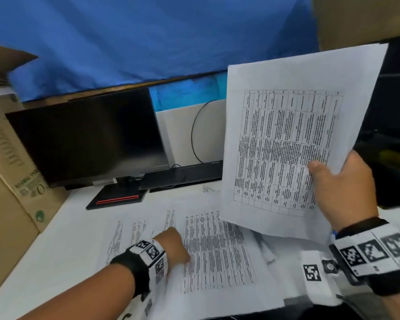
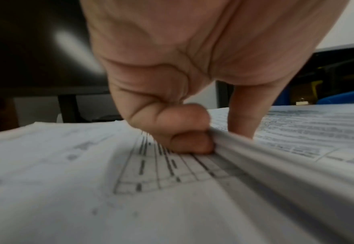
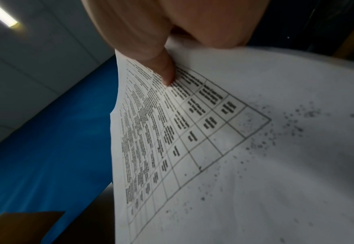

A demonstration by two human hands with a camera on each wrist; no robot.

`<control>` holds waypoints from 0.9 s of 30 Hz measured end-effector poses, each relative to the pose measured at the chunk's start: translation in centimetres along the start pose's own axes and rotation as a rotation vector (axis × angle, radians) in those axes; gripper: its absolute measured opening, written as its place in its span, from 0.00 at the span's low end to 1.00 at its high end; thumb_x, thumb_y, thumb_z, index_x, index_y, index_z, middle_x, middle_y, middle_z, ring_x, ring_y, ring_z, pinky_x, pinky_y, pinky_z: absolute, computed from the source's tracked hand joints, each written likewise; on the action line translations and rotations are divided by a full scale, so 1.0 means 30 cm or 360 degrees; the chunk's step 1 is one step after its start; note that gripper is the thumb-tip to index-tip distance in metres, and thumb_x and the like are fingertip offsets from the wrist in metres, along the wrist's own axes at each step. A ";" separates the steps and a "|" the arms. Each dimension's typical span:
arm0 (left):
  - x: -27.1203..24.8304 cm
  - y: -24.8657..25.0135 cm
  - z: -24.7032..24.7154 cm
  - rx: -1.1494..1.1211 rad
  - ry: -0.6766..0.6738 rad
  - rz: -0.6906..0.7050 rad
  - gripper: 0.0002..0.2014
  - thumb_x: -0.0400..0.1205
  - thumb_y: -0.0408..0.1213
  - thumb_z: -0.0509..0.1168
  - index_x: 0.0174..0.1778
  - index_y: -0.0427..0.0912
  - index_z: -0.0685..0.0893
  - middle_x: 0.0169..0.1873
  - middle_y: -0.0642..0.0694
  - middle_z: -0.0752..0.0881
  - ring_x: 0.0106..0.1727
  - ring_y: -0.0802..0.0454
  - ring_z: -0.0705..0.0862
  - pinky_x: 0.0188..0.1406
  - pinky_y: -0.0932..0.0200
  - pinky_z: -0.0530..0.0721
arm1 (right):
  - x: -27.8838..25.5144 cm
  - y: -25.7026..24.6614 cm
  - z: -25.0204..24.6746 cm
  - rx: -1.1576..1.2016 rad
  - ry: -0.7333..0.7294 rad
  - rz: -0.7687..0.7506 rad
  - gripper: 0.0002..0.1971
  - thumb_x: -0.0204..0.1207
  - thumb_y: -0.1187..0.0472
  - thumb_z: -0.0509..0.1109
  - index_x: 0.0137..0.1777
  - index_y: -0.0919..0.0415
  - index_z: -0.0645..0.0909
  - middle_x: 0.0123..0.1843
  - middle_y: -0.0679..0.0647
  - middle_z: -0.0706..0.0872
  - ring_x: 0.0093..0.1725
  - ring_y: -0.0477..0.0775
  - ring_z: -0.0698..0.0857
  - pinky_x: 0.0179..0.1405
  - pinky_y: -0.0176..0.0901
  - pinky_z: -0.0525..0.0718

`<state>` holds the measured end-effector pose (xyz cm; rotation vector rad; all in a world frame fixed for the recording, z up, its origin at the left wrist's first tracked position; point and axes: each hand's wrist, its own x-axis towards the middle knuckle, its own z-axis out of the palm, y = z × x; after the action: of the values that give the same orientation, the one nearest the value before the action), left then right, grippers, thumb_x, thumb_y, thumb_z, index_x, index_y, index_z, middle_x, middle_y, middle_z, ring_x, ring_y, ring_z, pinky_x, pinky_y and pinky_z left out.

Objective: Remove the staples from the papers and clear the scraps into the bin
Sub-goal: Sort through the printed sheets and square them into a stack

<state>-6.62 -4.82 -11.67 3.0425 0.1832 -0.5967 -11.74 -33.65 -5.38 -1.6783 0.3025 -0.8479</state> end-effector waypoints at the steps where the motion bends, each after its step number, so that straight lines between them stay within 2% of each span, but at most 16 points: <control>1: 0.008 0.002 0.001 -0.0035 0.0001 0.0001 0.20 0.81 0.45 0.71 0.34 0.46 0.65 0.34 0.53 0.73 0.31 0.61 0.73 0.29 0.70 0.75 | -0.003 0.001 0.000 -0.0007 -0.0005 -0.0007 0.15 0.81 0.60 0.69 0.67 0.57 0.79 0.60 0.54 0.86 0.57 0.59 0.85 0.60 0.55 0.84; 3: 0.033 -0.017 0.002 -0.0142 -0.0034 0.0019 0.14 0.80 0.45 0.71 0.42 0.41 0.75 0.40 0.51 0.79 0.37 0.58 0.79 0.34 0.67 0.80 | -0.007 0.002 0.001 -0.0009 -0.0018 -0.0017 0.15 0.81 0.60 0.69 0.67 0.58 0.79 0.61 0.55 0.86 0.59 0.59 0.85 0.62 0.55 0.83; 5: 0.043 -0.059 -0.005 -0.0387 0.0002 0.0035 0.16 0.79 0.44 0.72 0.57 0.38 0.82 0.50 0.47 0.86 0.48 0.52 0.87 0.39 0.63 0.86 | -0.008 0.002 0.001 -0.0007 -0.0023 -0.0020 0.16 0.81 0.60 0.69 0.68 0.58 0.78 0.63 0.55 0.85 0.60 0.58 0.84 0.64 0.55 0.83; 6: 0.043 -0.079 -0.012 -0.0540 0.0056 0.0033 0.16 0.79 0.43 0.72 0.59 0.39 0.83 0.51 0.46 0.87 0.49 0.50 0.88 0.38 0.61 0.87 | -0.005 0.004 -0.001 -0.0007 -0.0017 -0.0024 0.17 0.81 0.60 0.69 0.69 0.58 0.78 0.63 0.55 0.85 0.60 0.58 0.84 0.63 0.54 0.82; 9: 0.031 -0.141 -0.039 -0.0948 0.0265 0.0039 0.07 0.81 0.39 0.71 0.53 0.44 0.82 0.47 0.47 0.88 0.45 0.49 0.89 0.39 0.57 0.89 | 0.004 0.004 -0.009 -0.0007 0.0011 -0.0035 0.16 0.80 0.60 0.69 0.68 0.57 0.78 0.61 0.55 0.86 0.58 0.59 0.85 0.60 0.55 0.85; 12: 0.018 -0.200 -0.058 -0.1223 0.0501 0.0015 0.11 0.81 0.35 0.71 0.58 0.46 0.82 0.48 0.47 0.89 0.45 0.48 0.90 0.42 0.53 0.89 | 0.009 0.006 -0.016 0.0025 0.0020 -0.0021 0.17 0.80 0.60 0.69 0.68 0.56 0.79 0.61 0.53 0.86 0.58 0.58 0.86 0.60 0.56 0.86; 14: 0.009 -0.230 -0.073 -0.1248 0.0663 0.0014 0.11 0.81 0.35 0.70 0.58 0.47 0.83 0.48 0.48 0.89 0.45 0.48 0.90 0.45 0.50 0.90 | 0.009 0.008 -0.013 0.0038 0.0009 -0.0007 0.16 0.81 0.60 0.69 0.68 0.56 0.79 0.60 0.51 0.86 0.57 0.57 0.86 0.59 0.56 0.86; 19: -0.037 -0.268 -0.116 -0.1367 0.0945 0.0111 0.06 0.86 0.38 0.64 0.57 0.48 0.81 0.45 0.45 0.86 0.42 0.47 0.86 0.34 0.54 0.83 | 0.000 0.017 0.003 0.0093 -0.0026 0.0014 0.16 0.81 0.61 0.70 0.68 0.54 0.80 0.58 0.50 0.87 0.55 0.55 0.87 0.59 0.58 0.87; 21: -0.068 -0.282 -0.137 -0.1502 0.1059 0.0191 0.07 0.86 0.39 0.63 0.59 0.48 0.80 0.46 0.42 0.86 0.43 0.45 0.84 0.33 0.54 0.79 | -0.002 0.023 0.008 0.0196 -0.0087 0.0047 0.16 0.80 0.62 0.70 0.67 0.50 0.81 0.59 0.48 0.88 0.56 0.52 0.87 0.60 0.58 0.87; 23: -0.107 -0.294 -0.155 -0.1694 0.1122 0.0264 0.05 0.86 0.39 0.64 0.57 0.49 0.80 0.48 0.42 0.88 0.46 0.43 0.86 0.40 0.48 0.84 | -0.006 0.023 0.018 0.0396 -0.0250 0.0148 0.18 0.80 0.66 0.70 0.66 0.47 0.83 0.59 0.47 0.90 0.58 0.51 0.89 0.63 0.58 0.85; 25: -0.153 -0.290 -0.166 -0.1909 0.1104 0.0383 0.05 0.85 0.38 0.66 0.56 0.51 0.82 0.49 0.46 0.91 0.51 0.43 0.89 0.53 0.39 0.87 | -0.021 0.014 0.037 0.0587 -0.0481 0.0276 0.20 0.79 0.70 0.70 0.66 0.50 0.84 0.60 0.50 0.91 0.60 0.54 0.89 0.64 0.61 0.84; 27: -0.206 -0.265 -0.159 -0.2041 0.1044 0.0529 0.07 0.85 0.37 0.66 0.57 0.51 0.82 0.52 0.49 0.92 0.54 0.48 0.91 0.58 0.40 0.86 | -0.055 -0.001 0.066 0.0720 -0.0705 0.0415 0.19 0.79 0.72 0.68 0.65 0.54 0.84 0.60 0.54 0.91 0.60 0.58 0.90 0.63 0.61 0.84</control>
<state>-11.48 2.68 -5.02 1.8101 0.0298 0.4362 -11.58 -31.17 -6.09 -1.3177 0.0158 -0.3034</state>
